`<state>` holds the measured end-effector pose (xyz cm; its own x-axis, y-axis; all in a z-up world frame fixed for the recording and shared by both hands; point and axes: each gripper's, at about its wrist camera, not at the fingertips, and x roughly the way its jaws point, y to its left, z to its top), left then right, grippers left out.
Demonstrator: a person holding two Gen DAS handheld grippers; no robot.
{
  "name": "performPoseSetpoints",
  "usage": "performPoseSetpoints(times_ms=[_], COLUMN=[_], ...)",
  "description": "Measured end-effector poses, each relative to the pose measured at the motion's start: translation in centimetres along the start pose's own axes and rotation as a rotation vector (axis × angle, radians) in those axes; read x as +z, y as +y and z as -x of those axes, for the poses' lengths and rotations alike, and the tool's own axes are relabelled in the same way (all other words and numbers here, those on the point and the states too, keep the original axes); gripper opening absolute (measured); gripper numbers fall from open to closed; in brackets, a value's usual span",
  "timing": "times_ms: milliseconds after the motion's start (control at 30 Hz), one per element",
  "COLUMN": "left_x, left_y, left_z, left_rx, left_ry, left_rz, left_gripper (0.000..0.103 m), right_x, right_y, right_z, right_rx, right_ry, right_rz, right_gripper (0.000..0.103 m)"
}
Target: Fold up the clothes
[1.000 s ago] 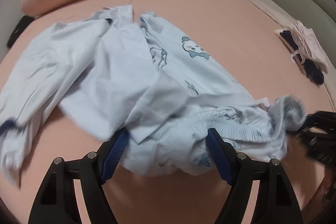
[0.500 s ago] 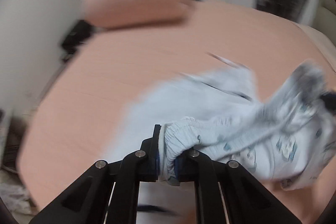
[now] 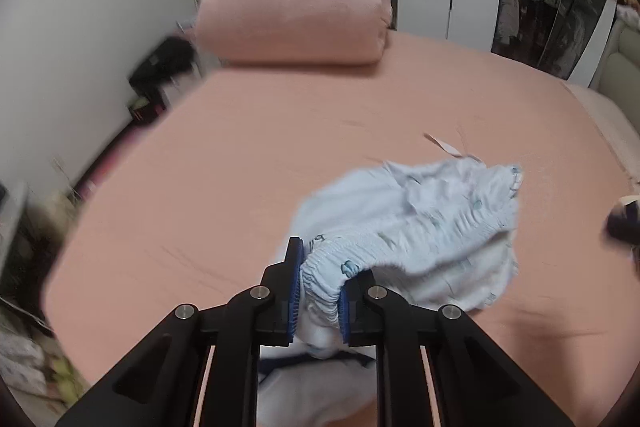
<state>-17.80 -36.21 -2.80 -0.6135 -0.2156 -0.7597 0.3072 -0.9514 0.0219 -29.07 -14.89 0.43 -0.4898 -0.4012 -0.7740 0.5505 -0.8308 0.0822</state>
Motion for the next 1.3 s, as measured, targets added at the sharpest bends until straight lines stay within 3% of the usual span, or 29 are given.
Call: performPoseSetpoints(times_ms=[100, 233, 300, 333, 367, 433, 533, 633, 667, 733, 867, 1067, 1167, 1300], left_x=[-0.5, -0.1, 0.3, 0.6, 0.5, 0.4, -0.4, -0.9, -1.0, -1.2, -0.8, 5.1, 8.8, 11.9], left_y=[-1.7, -3.0, -2.5, -2.3, -2.0, -1.6, -2.0, -2.4, -2.5, -2.7, -2.7, -3.9, -6.2, -12.1], left_z=[-0.4, 1.1, 1.5, 1.3, 1.2, 0.6, -0.4, -2.0, -2.5, -3.2, -1.0, 5.5, 9.1, 14.8], left_rx=[-0.062, -0.117, -0.108, -0.113, -0.118, -0.121, -0.132, -0.146, -0.153, -0.175, -0.173, -0.189, -0.23, -0.314], left_ry=[0.016, -0.07, -0.082, -0.077, -0.07, -0.056, -0.039, -0.022, -0.017, -0.017, -0.104, -0.244, -0.297, -0.372], left_rz=[0.031, 0.002, -0.001, 0.001, 0.006, 0.013, 0.009, 0.0, -0.004, 0.006, 0.039, 0.001, -0.052, -0.171], left_gripper=[0.013, 0.013, 0.013, 0.013, 0.013, 0.013, 0.013, 0.013, 0.013, 0.013, 0.011, 0.008, 0.007, 0.007], right_x=[-1.7, -1.9, -0.9, -0.5, 0.0, 0.7, 1.3, 1.7, 1.8, 2.1, 2.5, 5.8, 6.9, 5.6], right_y=[0.4, 1.2, 0.7, 0.2, -0.3, -1.2, -2.0, -1.6, -1.4, -1.5, -2.4, -4.8, -4.5, -3.4], right_z=[-3.1, -6.0, -7.9, -8.7, -9.5, -11.0, -13.0, -14.9, -15.3, -15.5, -13.2, -6.9, -4.1, 0.1], right_rx=[0.008, -0.022, -0.073, -0.098, -0.117, -0.12, -0.056, -0.081, -0.091, -0.071, -0.06, -0.117, -0.032, 0.061], right_ry=[0.08, 0.101, 0.078, 0.062, 0.052, 0.051, 0.062, 0.076, 0.071, 0.061, -0.024, -0.192, -0.181, -0.157], right_rz=[0.017, 0.045, 0.03, 0.007, -0.016, -0.072, -0.147, -0.045, -0.012, -0.004, -0.036, -0.062, -0.079, -0.101], right_gripper=[0.007, 0.012, 0.039, 0.064, 0.072, 0.072, 0.072, 0.067, 0.043, 0.01, 0.005, 0.004, 0.004, 0.006])
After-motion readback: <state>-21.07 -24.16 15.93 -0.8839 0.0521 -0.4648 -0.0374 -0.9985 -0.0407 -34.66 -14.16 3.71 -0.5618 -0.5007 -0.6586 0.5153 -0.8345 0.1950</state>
